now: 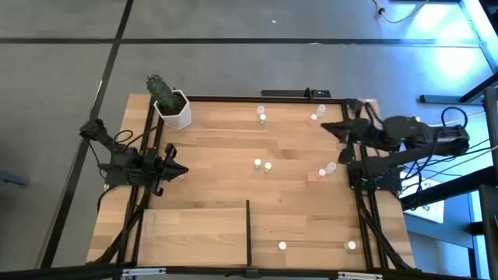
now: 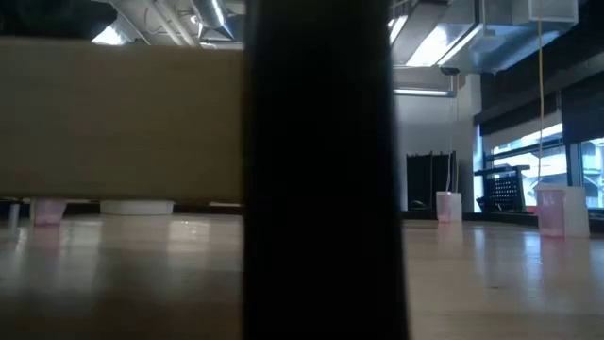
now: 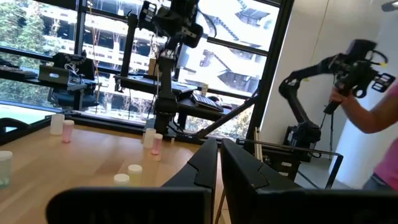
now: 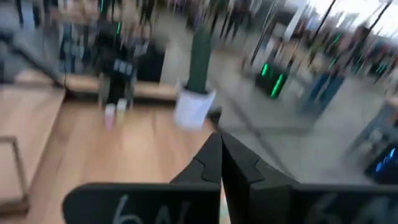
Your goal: Pick and place medicine bottles onto shelf by color
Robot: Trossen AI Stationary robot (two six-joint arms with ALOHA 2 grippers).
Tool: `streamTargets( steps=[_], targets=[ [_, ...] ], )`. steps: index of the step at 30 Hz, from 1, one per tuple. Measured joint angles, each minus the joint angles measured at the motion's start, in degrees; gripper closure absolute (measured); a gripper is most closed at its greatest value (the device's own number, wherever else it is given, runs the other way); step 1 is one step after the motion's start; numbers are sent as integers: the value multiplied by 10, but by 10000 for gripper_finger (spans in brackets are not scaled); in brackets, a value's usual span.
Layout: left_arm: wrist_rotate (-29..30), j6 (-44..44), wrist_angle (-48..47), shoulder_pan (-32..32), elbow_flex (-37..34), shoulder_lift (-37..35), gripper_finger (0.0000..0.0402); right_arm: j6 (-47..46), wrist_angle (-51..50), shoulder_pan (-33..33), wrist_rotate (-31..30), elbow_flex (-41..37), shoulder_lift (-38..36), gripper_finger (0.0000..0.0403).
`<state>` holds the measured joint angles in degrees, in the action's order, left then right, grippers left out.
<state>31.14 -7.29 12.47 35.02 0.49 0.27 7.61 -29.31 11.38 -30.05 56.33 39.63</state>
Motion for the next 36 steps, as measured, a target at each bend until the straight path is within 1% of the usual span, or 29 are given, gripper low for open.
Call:
streamTargets(
  steps=[3,6,10,14,17,19,21,24,29,32,36],
  targets=[
    [0,0,0,0,0,0,388,-72,-111,0,22,77,81,401],
    [0,0,0,0,0,0,388,-120,-205,0,64,145,157,401],
    [0,1,0,0,0,0,388,-144,-291,-1,120,223,233,401],
    [0,4,0,0,0,0,388,-136,-332,-13,167,276,291,389],
    [0,4,0,0,0,0,388,-102,-356,-25,206,313,324,368],
    [13,12,0,0,0,0,388,-89,-382,-34,233,336,345,353],
    [22,14,0,0,0,0,388,-88,-400,-42,247,356,364,337],
    [24,14,0,0,0,0,388,-89,-433,-50,252,381,389,308],
    [24,14,0,0,0,0,388,-92,-437,-63,252,399,426,255],
    [25,1,0,0,1,0,388,-125,-439,-77,252,405,449,223],
    [26,-16,-18,0,29,1,388,-124,-445,-93,252,408,471,191]
  ],
)
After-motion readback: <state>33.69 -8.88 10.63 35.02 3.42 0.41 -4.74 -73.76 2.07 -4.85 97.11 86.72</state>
